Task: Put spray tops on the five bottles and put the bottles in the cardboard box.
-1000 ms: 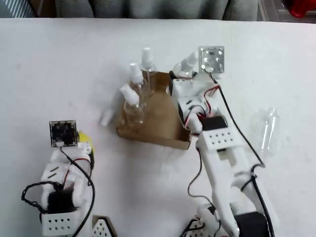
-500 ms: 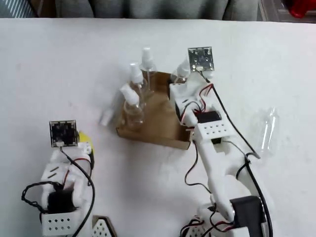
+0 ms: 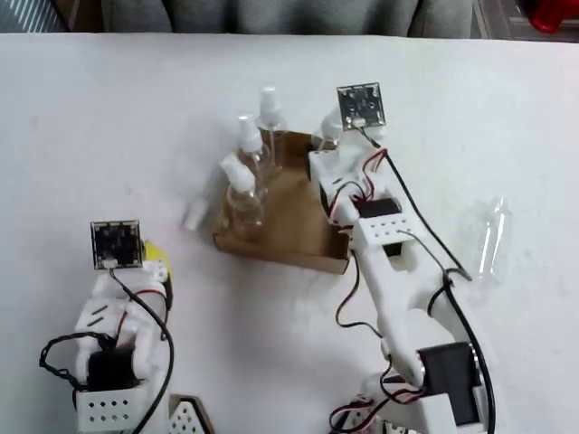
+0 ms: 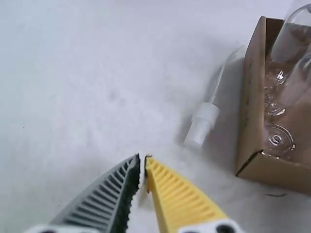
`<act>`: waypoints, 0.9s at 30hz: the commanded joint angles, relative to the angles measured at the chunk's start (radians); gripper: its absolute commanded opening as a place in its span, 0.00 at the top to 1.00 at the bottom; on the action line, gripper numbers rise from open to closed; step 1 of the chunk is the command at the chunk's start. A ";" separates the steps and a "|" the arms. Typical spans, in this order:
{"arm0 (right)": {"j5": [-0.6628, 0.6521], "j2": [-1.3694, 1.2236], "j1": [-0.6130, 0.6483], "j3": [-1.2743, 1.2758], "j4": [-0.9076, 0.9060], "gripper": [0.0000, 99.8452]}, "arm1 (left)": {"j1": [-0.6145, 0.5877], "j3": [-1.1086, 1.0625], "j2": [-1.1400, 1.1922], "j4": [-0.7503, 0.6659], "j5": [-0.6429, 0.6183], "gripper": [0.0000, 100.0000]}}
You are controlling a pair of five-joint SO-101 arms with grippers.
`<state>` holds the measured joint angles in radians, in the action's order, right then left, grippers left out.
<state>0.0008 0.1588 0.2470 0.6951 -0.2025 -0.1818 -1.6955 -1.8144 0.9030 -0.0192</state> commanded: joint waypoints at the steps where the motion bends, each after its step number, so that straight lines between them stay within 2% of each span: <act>1: -0.014 0.002 -0.021 -0.058 0.044 0.98 | 0.005 0.003 -0.013 0.003 0.008 0.98; 17: -0.017 -0.077 -0.019 -0.057 0.047 0.98 | 0.007 0.003 -0.013 -0.020 0.008 0.98; 21: -0.089 -0.104 -0.021 -0.057 0.047 0.98 | 0.007 0.003 -0.013 -0.020 0.008 0.98; 27: -0.097 -0.133 -0.030 -0.057 0.047 0.98 | 0.007 0.003 -0.013 -0.020 0.008 0.98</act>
<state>-0.0790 0.0345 0.2363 0.6598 -0.1580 -0.1818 -1.6955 -1.8144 0.9030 -0.0192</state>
